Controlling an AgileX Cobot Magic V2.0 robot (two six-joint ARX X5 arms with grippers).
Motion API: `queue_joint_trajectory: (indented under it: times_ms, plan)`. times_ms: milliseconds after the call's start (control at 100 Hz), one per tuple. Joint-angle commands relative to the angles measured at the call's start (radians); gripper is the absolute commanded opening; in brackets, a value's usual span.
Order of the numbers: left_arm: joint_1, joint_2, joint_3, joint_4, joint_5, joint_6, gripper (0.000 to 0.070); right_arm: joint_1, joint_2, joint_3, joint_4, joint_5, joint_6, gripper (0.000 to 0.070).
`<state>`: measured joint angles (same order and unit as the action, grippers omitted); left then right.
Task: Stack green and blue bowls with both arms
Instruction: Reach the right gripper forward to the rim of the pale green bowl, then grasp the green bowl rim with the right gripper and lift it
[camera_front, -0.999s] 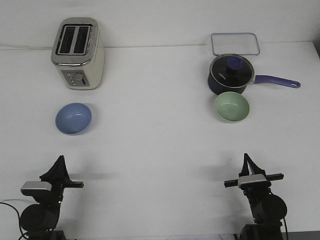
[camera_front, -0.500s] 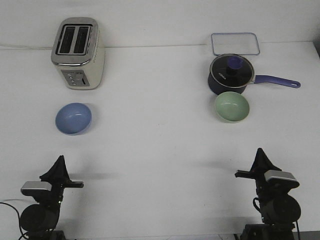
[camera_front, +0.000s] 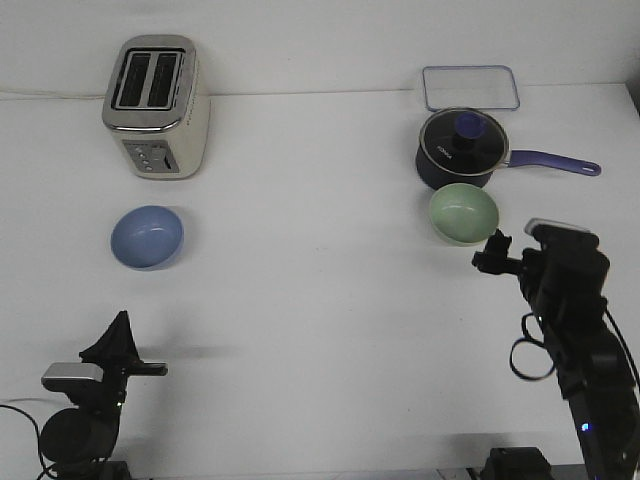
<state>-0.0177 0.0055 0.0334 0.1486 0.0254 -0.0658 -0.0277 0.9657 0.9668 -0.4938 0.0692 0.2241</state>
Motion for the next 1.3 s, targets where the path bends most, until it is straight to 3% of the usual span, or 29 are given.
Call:
queue_joint_trajectory:
  times_ms: [0,380,729,779,879,939,1289]
  plan:
    - [-0.001,-0.001,-0.019,0.010,0.000,0.001,0.0014,-0.007,0.116,0.075,-0.020,-0.002,-0.036,0.0546]
    - [-0.001,-0.001,-0.019,0.010,0.000,0.001,0.0014,-0.080,0.657,0.377,-0.114,-0.002,-0.083,0.0546]
    - [-0.001,-0.001,-0.019,0.010,0.000,0.001,0.0014,-0.108,0.883,0.432,-0.075,-0.074,-0.082,0.0537]
    - [-0.001,-0.001,-0.019,0.010,0.000,0.001,0.0014,-0.108,0.896,0.432,-0.076,-0.074,-0.082,0.0461]
    - [-0.001,-0.001,-0.019,0.010,0.000,0.001,0.0014,-0.108,0.904,0.432,-0.079,-0.097,-0.086,0.0141]
    - [-0.001,-0.001,-0.019,0.010,0.000,0.001,0.0014,-0.109,0.904,0.432,-0.070,-0.099,-0.087,0.0001]
    - [-0.001,-0.001,-0.019,0.010,0.000,0.001,0.0014,-0.112,0.774,0.439,-0.117,-0.102,-0.097,0.0000]
